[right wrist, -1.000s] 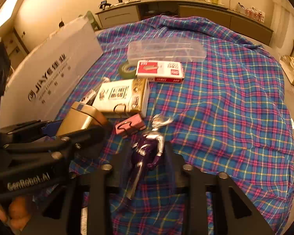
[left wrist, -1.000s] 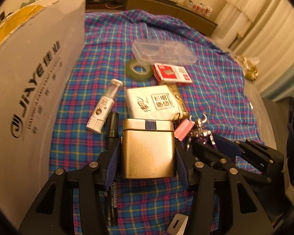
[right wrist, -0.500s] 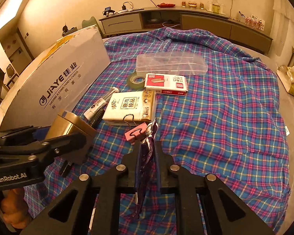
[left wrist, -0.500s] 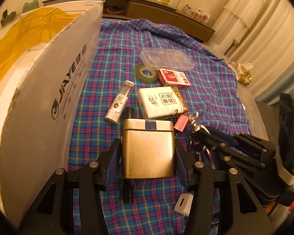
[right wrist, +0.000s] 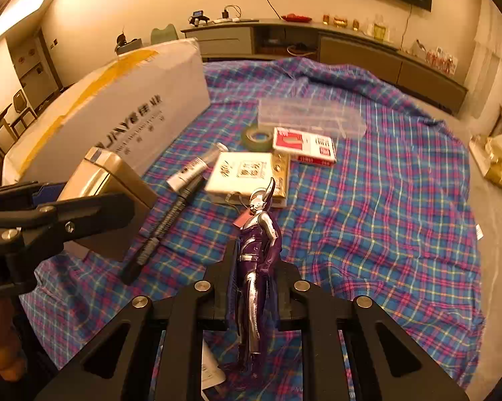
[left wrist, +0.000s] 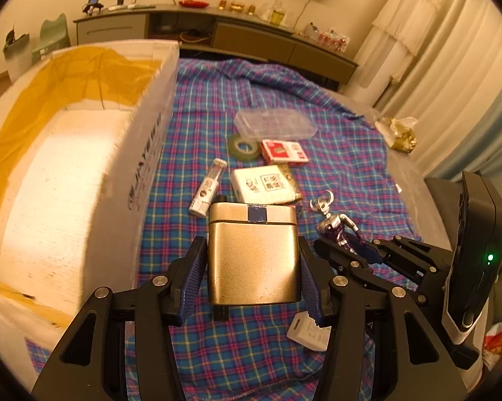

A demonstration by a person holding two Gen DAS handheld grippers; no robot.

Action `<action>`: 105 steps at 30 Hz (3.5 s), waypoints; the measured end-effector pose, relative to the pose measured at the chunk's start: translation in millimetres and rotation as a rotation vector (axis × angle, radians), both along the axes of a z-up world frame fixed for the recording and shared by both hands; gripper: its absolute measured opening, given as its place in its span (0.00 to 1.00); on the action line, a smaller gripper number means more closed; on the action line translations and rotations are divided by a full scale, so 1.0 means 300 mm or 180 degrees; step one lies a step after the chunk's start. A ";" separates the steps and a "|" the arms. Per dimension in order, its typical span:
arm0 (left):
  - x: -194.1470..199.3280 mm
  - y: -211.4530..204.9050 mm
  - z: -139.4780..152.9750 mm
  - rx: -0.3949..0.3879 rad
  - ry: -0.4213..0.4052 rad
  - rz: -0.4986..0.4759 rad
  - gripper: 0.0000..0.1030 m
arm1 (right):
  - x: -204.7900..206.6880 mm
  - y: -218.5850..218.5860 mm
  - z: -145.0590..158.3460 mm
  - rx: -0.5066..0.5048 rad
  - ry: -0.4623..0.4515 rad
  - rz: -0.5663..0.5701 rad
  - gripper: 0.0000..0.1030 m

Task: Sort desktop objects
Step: 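Carry the gold box and purple figure over the cardboard box with both tools, then open both tools to drop the gold box and purple figure inside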

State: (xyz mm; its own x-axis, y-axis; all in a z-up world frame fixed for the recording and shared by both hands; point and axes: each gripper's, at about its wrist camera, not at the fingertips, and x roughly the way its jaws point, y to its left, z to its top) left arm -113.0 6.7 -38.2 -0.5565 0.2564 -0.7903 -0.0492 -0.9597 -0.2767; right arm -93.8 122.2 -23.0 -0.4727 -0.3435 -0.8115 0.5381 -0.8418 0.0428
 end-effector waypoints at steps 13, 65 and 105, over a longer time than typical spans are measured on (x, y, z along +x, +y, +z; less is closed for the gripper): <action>0.082 -0.093 0.123 0.0089 0.0228 0.0062 0.53 | 0.116 -0.108 0.158 0.0092 0.0277 0.0179 0.17; -0.153 -0.727 0.151 0.0283 0.0191 0.0884 0.53 | 0.013 -0.732 0.318 0.0199 0.0127 0.1011 0.17; -0.588 -0.815 -0.156 0.0342 -0.0888 0.1033 0.53 | -0.334 -0.984 0.074 0.1014 -0.0477 0.1231 0.17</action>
